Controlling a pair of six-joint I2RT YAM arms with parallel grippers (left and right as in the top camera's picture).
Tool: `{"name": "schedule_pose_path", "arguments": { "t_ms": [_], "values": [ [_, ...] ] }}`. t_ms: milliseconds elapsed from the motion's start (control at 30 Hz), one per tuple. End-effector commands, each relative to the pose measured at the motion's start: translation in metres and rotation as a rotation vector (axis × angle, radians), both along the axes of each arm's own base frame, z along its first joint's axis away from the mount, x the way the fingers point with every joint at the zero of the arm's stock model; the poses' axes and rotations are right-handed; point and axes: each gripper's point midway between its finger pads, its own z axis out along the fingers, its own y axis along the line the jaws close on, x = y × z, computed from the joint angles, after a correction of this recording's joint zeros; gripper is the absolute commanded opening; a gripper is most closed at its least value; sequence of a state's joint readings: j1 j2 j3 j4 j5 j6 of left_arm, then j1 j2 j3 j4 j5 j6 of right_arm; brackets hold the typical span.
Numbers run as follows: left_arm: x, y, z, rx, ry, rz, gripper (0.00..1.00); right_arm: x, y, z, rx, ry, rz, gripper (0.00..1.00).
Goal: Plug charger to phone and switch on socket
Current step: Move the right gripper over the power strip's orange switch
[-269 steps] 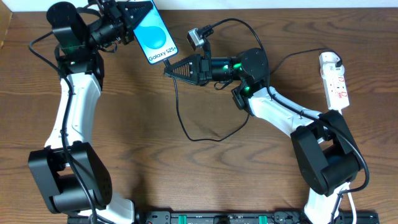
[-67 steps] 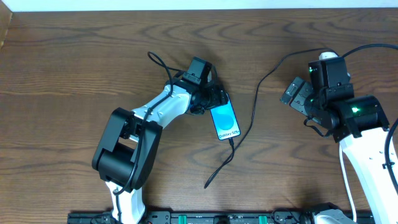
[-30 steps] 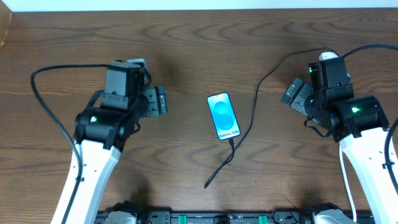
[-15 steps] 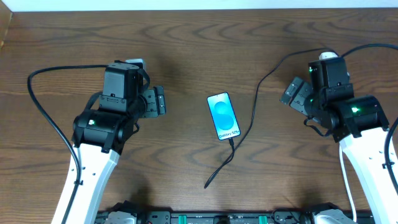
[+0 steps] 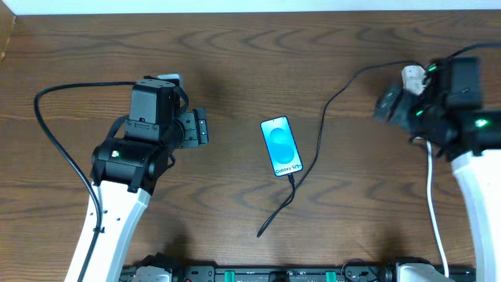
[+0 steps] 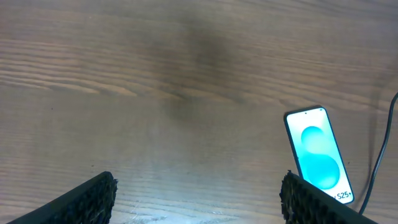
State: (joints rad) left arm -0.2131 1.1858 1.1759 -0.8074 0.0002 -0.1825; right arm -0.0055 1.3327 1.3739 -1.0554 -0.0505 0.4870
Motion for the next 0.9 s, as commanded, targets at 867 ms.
{"name": "schedule_pose_path", "arguments": {
  "t_ms": [867],
  "values": [
    [0.001, 0.002, 0.000, 0.016, -0.001, 0.000, 0.85, 0.070, -0.120, -0.108, 0.084, 0.456, 0.339, 0.99]
  ]
}}
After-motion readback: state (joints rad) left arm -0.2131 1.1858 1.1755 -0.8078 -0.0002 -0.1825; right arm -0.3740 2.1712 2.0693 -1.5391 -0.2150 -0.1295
